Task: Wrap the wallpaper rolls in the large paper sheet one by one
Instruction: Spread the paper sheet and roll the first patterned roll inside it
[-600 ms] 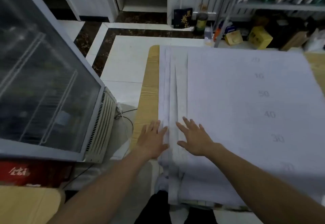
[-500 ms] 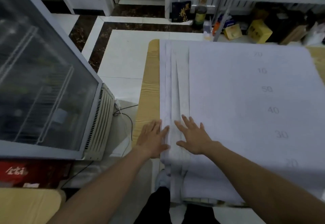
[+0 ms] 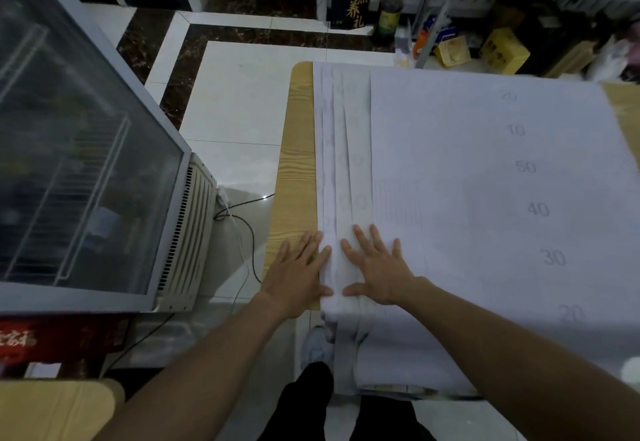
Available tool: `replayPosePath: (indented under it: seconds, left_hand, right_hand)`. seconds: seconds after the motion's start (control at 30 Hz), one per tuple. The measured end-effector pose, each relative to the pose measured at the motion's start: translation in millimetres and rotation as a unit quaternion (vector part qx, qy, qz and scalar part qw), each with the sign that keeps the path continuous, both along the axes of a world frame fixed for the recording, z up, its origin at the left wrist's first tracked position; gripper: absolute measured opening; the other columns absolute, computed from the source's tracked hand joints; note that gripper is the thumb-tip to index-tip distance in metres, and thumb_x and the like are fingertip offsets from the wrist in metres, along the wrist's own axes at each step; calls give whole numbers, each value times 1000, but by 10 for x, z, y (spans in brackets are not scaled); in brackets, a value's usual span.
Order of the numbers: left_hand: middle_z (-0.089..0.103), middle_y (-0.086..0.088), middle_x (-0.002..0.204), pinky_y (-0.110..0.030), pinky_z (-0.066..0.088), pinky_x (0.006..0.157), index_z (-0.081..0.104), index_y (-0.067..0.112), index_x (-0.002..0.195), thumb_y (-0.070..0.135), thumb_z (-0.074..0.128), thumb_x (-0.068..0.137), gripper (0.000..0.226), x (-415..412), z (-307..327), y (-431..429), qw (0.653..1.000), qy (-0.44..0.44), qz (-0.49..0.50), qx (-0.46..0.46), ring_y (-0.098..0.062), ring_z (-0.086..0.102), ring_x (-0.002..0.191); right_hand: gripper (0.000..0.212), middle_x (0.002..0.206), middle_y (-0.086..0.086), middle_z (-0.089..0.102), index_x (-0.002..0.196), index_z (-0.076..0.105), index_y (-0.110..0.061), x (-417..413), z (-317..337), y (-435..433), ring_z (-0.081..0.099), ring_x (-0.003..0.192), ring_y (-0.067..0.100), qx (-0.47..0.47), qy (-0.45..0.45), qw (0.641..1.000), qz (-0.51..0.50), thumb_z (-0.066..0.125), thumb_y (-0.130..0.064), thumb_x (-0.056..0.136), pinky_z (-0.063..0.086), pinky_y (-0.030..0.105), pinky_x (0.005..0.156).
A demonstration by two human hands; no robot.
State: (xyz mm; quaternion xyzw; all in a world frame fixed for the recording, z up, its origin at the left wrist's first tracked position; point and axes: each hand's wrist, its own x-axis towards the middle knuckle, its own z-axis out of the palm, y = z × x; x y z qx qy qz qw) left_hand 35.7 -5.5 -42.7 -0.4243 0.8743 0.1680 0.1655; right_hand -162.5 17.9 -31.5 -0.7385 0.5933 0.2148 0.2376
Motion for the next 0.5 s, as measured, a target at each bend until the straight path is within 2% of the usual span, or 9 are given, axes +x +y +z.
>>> replayPosePath:
  seconds: [0.5]
  left_hand:
    - [-20,-5,159,-45,-6,120,-2,17,153,63,38,91,86,91,32,2,1000,5,-19,0,-17,-24,143]
  right_hand:
    - [95,156,5,-28,152,-10,-29,76,19,-23,-26,142,34,-4,-10,1000,19,45,-69,85,-1,66,111]
